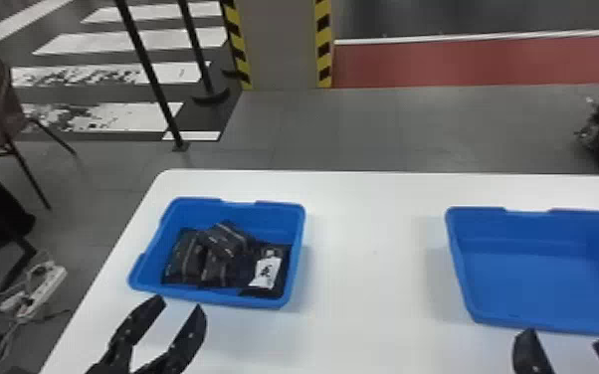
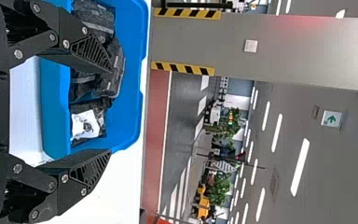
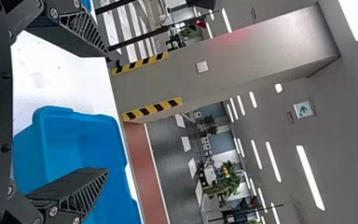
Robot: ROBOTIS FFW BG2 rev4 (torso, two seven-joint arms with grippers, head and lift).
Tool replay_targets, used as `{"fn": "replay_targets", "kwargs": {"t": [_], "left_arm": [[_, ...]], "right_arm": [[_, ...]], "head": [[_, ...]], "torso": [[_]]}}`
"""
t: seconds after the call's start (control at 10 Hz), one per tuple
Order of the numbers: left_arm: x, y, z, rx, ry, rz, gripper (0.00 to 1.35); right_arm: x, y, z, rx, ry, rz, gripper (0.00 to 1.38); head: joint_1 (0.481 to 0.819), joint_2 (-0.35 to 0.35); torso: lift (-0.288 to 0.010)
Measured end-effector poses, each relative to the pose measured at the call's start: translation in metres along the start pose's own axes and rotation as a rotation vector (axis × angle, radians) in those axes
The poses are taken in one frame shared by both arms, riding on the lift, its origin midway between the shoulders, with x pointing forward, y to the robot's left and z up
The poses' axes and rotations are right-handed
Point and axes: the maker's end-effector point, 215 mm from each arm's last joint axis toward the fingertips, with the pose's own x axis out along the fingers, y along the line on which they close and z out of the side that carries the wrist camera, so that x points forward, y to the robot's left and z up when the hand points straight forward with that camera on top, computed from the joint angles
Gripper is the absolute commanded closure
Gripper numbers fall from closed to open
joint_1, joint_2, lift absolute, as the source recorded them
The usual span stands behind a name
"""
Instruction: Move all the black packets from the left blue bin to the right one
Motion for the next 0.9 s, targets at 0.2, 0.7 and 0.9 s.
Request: {"fn": "replay_targets", "kwargs": {"t": [0.2, 0.7, 0.9], "left_arm": [[-0.001, 0.0, -0.003, -0.004, 0.006, 0.001, 0.46], [0.006, 0.004, -0.008, -0.006, 0.011, 0.004, 0.46], [0.015, 0.012, -0.017, -0.007, 0.035, 0.014, 0.46]], "right_arm": [[0.0, 0.0, -0.001, 0.004, 0.002, 0.0, 0.15], [-0.002, 0.0, -0.003, 0.008, 0.007, 0.002, 0.15], [-0.001, 0.003, -0.004, 0.021, 0.008, 0.01, 0.15]], "head": [[0.695, 0.159], [0.695, 0.159], [0.695, 0.17]], "torso": [[-0.11], [-0.11], [-0.11]]}}
